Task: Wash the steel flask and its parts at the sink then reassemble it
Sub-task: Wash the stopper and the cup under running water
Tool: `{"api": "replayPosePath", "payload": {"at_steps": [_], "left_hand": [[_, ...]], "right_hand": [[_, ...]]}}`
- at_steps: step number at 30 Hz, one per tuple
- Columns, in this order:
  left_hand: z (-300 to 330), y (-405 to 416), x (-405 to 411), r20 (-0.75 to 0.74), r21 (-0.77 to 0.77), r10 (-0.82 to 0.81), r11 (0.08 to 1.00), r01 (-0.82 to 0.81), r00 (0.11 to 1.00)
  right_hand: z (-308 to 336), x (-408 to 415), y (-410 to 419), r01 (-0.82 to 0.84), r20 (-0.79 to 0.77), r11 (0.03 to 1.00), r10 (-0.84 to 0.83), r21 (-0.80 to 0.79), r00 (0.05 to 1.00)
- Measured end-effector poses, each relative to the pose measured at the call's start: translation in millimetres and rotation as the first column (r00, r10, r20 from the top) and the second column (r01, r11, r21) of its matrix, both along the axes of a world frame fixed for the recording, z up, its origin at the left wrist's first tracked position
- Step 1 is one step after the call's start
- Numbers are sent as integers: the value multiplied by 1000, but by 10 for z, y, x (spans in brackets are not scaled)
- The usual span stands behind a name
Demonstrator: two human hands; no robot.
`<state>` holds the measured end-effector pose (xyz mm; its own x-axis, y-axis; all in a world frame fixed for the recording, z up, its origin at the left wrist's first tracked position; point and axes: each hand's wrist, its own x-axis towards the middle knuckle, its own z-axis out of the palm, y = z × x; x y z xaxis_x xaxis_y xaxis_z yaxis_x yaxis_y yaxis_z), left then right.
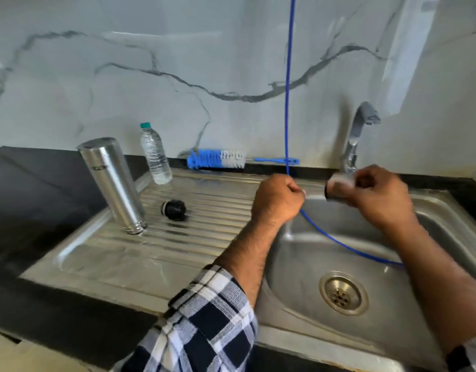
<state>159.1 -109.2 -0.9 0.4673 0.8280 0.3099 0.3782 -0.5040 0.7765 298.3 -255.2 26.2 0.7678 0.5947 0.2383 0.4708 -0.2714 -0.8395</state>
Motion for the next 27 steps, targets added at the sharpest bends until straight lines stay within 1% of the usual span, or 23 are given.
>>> {"api": "replayPosePath", "payload": {"at_steps": [1,2,4,6,8,10,11,12,14,15,17,19,22,27], "left_hand": [[64,98,-114,5,17,20,1000,-20,1000],[137,195,-234,10,37,45,998,-46,999],[265,391,-549,55,91,87,992,-92,995],[315,545,-866,112,110,123,985,-136,986],[257,658,-1120,148,91,208,971,-223,967],[170,730,-1275,187,57,290,951,-305,939],[147,781,-1334,207,37,320,942,-334,925],[143,823,-1369,213,21,340,936,-352,916],[151,932,-1418,183,34,371,923,-383,910],[176,966,-1437,162,48,388,915,-400,907],[209,1031,-1457,144,45,428,898,-438,892],[193,1082,-1472,126,22,463,883,-469,878],[173,1118,-1479,102,-13,479,877,-480,872],[187,1131,-1503,71,-74,511,859,-507,856]], "right_hand": [[74,-58,65,-14,-98,995,24,103,995],[136,-121,137,-44,-168,986,72,162,983],[162,-301,373,-137,-255,972,184,192,949],[112,-531,671,-222,-324,948,289,230,901],[86,-799,1008,-279,-375,926,361,256,854],[56,-1010,1331,-323,-399,914,399,246,825],[25,-1105,1502,-352,-387,911,410,215,826],[-12,-1171,1649,-380,-340,913,409,150,847],[-77,-1263,1920,-413,-118,908,403,-75,907],[-77,-1307,2014,-420,-8,890,425,-181,905],[-81,-1363,2234,-420,119,846,478,-328,870],[-106,-1415,2413,-406,178,817,508,-410,843],[-165,-1469,2563,-376,243,785,538,-492,807],[-203,-1506,2591,-377,266,761,570,-528,778]]}}
